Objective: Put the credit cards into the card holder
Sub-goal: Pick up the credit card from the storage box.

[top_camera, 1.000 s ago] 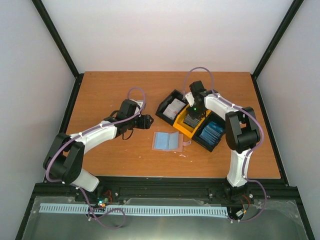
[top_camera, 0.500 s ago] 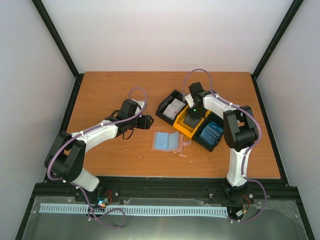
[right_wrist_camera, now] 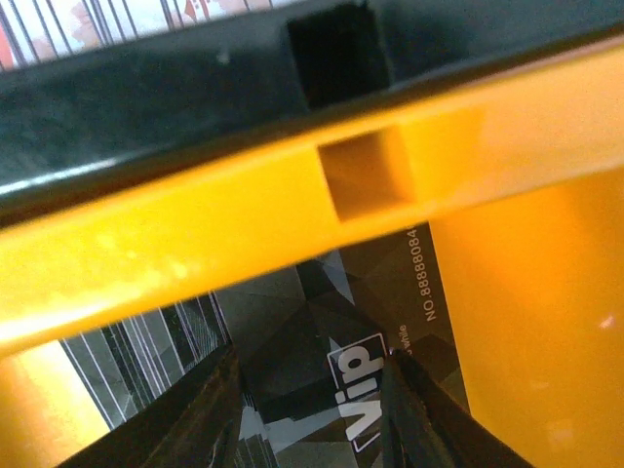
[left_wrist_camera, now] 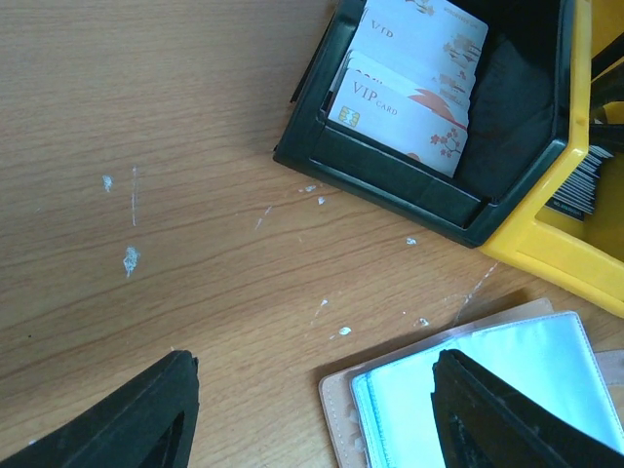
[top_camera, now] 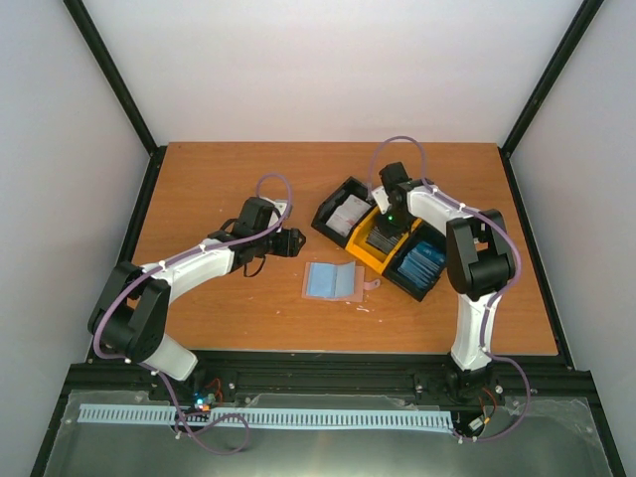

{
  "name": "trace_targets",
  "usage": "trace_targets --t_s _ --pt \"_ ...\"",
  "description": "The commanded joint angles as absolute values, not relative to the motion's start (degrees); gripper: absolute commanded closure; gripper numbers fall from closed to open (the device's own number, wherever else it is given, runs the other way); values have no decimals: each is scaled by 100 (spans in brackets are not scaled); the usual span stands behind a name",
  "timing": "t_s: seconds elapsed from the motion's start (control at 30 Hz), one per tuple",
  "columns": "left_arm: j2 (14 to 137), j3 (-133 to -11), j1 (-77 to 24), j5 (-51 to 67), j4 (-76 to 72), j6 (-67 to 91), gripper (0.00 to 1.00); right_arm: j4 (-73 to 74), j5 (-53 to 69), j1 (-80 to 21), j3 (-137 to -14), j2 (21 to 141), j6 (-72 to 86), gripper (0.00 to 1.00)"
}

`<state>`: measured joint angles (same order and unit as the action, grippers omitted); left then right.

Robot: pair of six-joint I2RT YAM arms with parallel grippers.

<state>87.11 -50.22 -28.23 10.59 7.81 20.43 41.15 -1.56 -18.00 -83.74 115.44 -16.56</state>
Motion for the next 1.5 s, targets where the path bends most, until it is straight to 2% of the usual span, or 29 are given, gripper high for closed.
trace_targets --t_s 0.0,0.43,0.7,1.37,1.47 --pt "8572 -5065 -2812 1115 740 1944 33 4275 -222 -1647 -8503 11325 -1608 60" --pt "8561 -5054 -2812 1116 730 1943 33 4368 -272 -1562 -8529 11249 -1560 61" --pt "8550 -5050 -2812 1111 729 1959 33 4088 -625 -1562 -8345 11054 -1557 71" --pt "8536 -5038 -2813 1081 722 1944 33 3658 -1044 -1590 -8135 11336 -1862 80" --pt "8518 -5037 -2813 1072 723 1943 33 3598 -1068 -1605 -8092 11370 -1933 84"
